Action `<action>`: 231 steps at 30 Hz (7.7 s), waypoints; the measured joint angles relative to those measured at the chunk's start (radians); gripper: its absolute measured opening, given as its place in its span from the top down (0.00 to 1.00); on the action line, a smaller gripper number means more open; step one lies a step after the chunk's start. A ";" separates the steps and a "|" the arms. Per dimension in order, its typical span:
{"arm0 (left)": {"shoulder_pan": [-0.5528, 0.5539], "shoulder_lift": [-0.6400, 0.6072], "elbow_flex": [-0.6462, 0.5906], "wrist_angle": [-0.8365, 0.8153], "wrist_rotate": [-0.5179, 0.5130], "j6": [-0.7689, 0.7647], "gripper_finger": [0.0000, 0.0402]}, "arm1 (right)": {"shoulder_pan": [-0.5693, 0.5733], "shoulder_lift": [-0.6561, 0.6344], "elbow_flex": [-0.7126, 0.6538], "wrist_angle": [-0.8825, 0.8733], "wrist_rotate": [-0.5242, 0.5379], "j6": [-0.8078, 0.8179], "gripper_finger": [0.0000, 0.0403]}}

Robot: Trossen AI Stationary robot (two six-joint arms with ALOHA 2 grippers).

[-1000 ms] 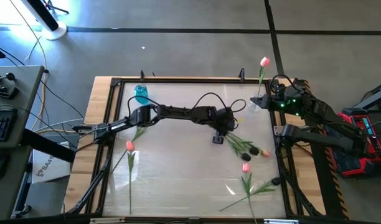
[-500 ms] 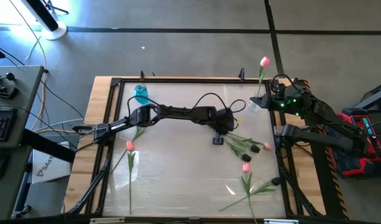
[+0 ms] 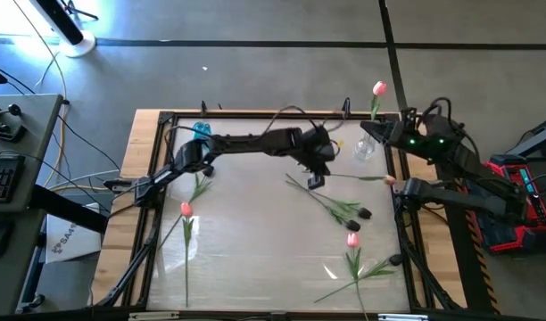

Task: Sort flowers into vase by color
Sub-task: Put the pink flower into the transparent vase, then put the black flower into the transparent vase

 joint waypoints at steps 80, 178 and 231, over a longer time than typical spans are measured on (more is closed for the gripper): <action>0.137 -0.220 0.003 0.307 0.429 -0.348 0.86 | 0.187 -0.048 -0.001 -0.137 0.396 -0.234 1.00; -0.008 0.025 0.002 -0.007 0.158 0.183 0.80 | 0.088 0.174 0.634 -0.749 0.658 -0.388 0.40; -0.003 0.027 0.093 -0.049 0.132 0.088 1.00 | 0.089 0.212 0.629 -0.704 -0.194 -0.511 0.40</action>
